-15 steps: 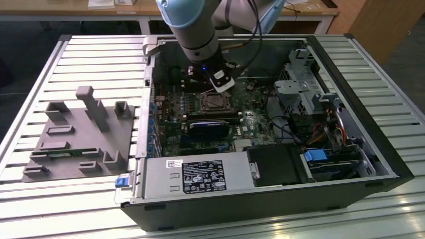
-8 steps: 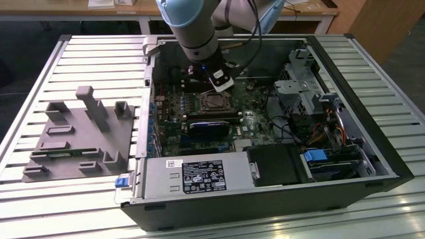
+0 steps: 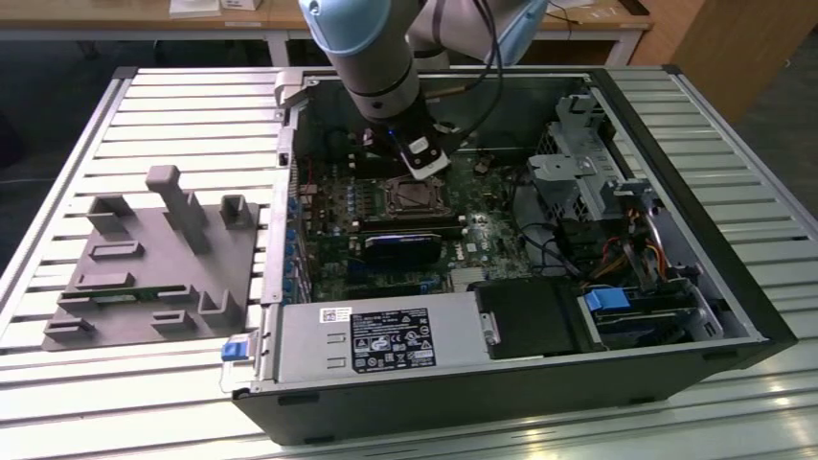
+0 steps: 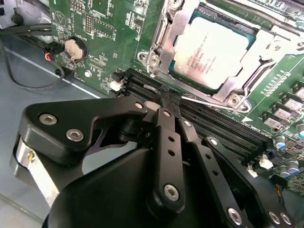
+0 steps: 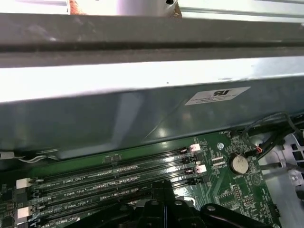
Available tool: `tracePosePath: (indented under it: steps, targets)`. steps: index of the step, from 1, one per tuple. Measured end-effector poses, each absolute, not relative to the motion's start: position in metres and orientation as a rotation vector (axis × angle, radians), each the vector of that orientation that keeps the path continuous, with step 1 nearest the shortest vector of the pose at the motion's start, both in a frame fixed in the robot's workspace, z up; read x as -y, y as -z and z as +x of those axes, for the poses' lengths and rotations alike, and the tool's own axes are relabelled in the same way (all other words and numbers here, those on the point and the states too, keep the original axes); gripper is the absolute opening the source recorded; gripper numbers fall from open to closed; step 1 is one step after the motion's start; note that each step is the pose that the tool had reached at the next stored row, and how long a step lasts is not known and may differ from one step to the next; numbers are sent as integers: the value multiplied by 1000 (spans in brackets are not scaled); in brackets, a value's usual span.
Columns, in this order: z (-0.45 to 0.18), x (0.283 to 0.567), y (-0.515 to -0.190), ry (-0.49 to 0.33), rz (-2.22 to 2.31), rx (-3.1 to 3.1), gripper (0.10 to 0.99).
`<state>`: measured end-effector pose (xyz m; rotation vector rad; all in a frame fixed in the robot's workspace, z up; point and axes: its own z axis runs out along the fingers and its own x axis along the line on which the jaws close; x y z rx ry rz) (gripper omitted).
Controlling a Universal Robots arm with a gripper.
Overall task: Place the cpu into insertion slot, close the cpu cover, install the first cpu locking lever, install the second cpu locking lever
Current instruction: 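Install the first cpu locking lever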
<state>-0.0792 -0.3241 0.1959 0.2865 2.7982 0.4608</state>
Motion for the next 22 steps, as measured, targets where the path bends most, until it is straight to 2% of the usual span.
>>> tracePosePath:
  steps: [22]
  targets:
    - [-79,320,-190,-432,294,-2799,106]
